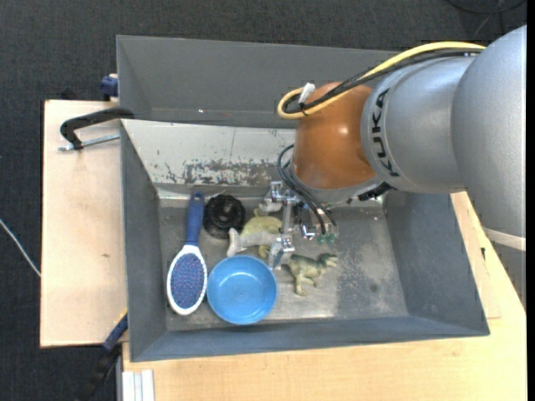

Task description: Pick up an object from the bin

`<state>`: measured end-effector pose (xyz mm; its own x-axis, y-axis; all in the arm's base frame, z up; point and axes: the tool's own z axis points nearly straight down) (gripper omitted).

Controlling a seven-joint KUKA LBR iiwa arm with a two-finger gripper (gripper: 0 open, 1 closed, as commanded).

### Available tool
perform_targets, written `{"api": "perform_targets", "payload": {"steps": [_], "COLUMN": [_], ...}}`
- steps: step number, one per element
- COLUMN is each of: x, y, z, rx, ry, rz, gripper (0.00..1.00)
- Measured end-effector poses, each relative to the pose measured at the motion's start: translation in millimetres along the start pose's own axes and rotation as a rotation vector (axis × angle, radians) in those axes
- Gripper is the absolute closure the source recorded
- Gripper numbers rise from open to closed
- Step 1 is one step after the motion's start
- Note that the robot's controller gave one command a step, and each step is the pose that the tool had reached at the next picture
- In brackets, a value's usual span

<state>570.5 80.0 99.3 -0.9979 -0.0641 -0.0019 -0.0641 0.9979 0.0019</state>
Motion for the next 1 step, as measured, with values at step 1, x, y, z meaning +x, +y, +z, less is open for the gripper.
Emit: {"api": "perform_targets", "payload": {"steps": [1], "x": [-0.7], "y": [0.1], "z": [-0.5], "rx": [-0.001], "ry": [-0.002], "rz": [0.000], "gripper": [1.00]}}
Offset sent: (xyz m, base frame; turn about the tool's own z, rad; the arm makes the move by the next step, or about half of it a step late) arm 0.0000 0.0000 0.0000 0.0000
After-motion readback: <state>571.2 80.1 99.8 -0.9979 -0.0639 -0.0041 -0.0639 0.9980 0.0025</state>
